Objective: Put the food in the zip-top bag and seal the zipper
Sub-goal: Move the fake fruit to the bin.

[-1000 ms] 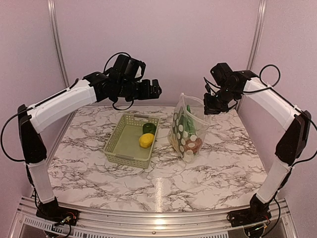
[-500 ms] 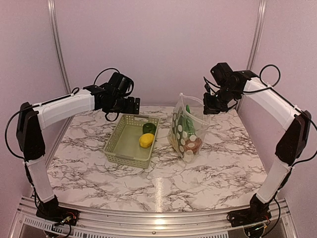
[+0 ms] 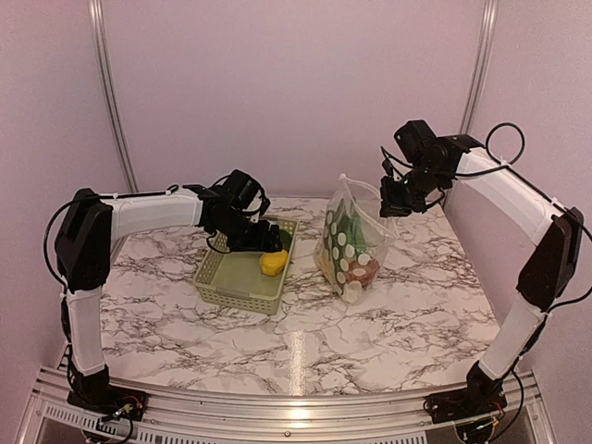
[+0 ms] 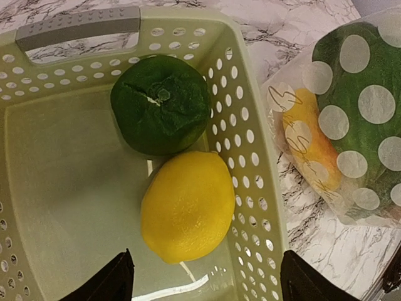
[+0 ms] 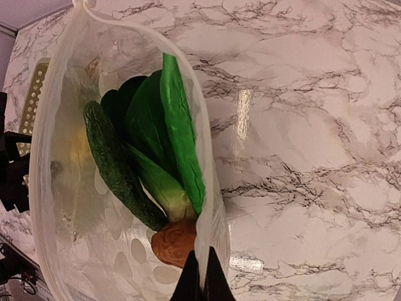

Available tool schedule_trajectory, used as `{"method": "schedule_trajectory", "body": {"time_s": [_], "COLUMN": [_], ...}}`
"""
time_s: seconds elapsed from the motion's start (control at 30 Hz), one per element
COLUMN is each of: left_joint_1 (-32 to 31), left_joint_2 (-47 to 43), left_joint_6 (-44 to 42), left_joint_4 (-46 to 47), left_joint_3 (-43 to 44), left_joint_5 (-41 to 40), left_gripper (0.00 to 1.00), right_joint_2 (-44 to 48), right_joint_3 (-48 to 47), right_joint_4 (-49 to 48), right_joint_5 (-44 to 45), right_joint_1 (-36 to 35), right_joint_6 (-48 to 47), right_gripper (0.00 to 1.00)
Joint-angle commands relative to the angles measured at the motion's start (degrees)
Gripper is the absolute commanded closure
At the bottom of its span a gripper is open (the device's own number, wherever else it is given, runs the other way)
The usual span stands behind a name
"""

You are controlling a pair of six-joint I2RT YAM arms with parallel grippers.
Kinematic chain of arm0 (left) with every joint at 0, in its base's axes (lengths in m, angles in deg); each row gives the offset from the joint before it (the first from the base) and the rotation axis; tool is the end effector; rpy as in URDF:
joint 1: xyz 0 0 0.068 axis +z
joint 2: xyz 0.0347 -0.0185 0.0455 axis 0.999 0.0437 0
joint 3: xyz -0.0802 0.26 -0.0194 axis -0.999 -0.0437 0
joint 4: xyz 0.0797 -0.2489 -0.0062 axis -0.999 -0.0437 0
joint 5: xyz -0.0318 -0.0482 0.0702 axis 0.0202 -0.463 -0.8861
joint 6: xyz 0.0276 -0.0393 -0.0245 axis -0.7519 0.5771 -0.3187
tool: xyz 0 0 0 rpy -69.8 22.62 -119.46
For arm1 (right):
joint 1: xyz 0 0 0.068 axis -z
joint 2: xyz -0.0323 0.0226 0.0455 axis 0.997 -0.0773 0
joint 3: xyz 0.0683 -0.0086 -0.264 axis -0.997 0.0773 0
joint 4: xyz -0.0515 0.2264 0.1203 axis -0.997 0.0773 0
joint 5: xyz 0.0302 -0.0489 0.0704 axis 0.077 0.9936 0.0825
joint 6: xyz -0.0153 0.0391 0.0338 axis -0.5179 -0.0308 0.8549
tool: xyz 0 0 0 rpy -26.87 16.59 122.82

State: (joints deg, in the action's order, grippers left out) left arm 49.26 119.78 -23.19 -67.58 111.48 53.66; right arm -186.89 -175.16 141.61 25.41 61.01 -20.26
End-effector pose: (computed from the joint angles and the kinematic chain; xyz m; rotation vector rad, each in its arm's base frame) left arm 0.3549 -0.2853 0.2276 0.4104 2.4697 -0.6138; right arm 0.3201 0.1502 0.3545 -0.0881 2.6449 0.4127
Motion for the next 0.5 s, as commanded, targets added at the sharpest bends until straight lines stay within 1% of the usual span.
{"method": "schedule_trajectory", "body": {"time_s": [0.0,0.2,0.47], "left_joint_1": [0.69,0.8,1.16], "left_joint_2": [2.67,6.13,11.22], "left_joint_6": [-0.73,-2.2,-7.78], "left_joint_4": [-2.57,-3.2,-4.12], "left_joint_3": [0.88,2.66,8.23], "left_joint_5": [3.52,4.18,1.51], "left_gripper": [0.18,0.16,0.14], "right_joint_2": [1.71,1.67,1.3], "right_joint_3": [0.22,0.52,-0.25], "right_joint_4": [-0.96,-0.96,-0.36], "right_joint_5": [-0.96,-1.19,-1.51], "right_joint_1": [0.56,0.56,0.56], "right_joint_6": [-0.14,-0.31,-0.64], "right_gripper": [1.0,1.0,1.0]}}
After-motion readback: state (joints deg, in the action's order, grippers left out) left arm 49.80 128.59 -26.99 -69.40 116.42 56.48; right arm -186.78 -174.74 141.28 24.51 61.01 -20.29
